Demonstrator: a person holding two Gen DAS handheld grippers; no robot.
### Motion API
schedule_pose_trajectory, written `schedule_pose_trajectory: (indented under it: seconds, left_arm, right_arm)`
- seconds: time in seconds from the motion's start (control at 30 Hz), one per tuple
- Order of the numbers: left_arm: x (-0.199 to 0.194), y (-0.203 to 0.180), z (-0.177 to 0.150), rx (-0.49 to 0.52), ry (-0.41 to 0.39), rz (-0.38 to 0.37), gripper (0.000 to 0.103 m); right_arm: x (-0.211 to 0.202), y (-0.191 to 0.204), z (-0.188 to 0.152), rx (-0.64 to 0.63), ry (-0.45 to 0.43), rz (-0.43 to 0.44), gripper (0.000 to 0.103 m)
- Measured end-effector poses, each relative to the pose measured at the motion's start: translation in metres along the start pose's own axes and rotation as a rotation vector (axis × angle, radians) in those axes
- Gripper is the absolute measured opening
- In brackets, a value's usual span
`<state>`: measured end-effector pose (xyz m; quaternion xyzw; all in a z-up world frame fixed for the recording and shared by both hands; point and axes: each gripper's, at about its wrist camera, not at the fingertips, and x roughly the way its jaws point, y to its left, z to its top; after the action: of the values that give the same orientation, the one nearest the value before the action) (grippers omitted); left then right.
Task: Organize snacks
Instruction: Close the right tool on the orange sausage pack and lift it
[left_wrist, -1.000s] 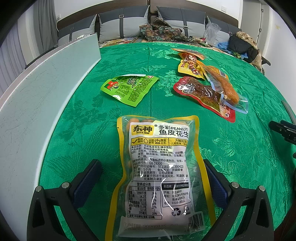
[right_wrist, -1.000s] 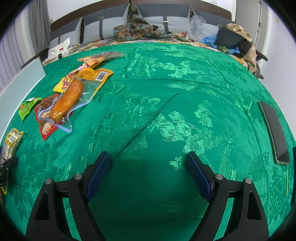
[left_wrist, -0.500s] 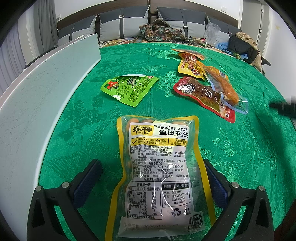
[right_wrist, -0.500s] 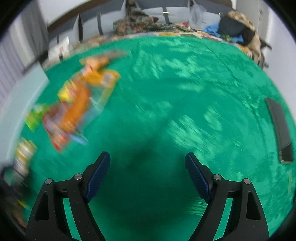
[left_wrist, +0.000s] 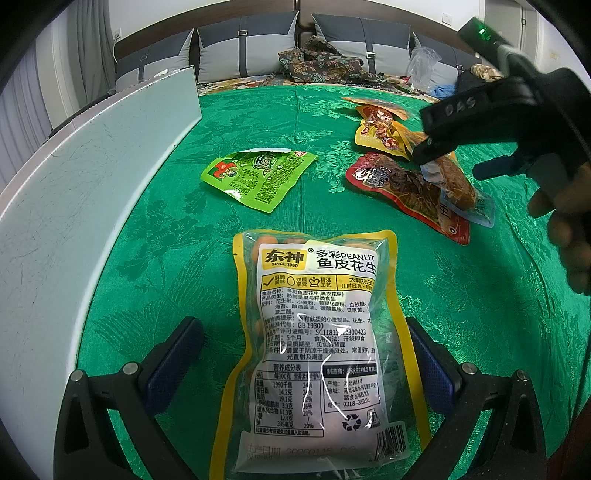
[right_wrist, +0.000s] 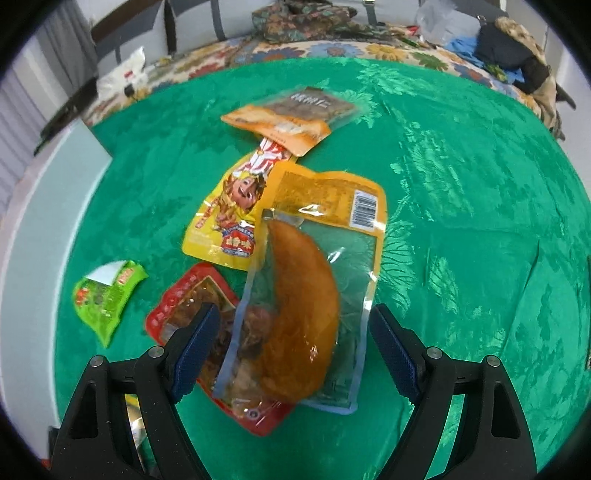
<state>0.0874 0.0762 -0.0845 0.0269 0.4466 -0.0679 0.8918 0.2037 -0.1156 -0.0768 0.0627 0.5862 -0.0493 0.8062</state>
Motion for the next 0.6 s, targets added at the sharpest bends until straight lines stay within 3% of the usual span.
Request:
schedule_pose_trajectory:
  seconds: [0.1,0.23,0.4,0.6]
  left_arm:
    - [0.0,0.0,0.0,0.0,0.0,0.0,0.103]
    - [0.0,0.0,0.0,0.0,0.0,0.0,0.103]
    - [0.0,0.0,0.0,0.0,0.0,0.0,0.103]
    - [0.0,0.0,0.0,0.0,-0.001,0.0,0.103]
  right_arm:
    - [0.01,-0.002,-0.002,-0.012,0.026,-0.026,0.086]
    - [0.014,-0.011,-0.001,0.033,0.032,0.017,0.086]
    - [0.016,-0.009,0.001,0.045,0.043,0.005,0.087]
    - [0.025,0.007,0.006,-0.124,0.024,-0.082,0.086]
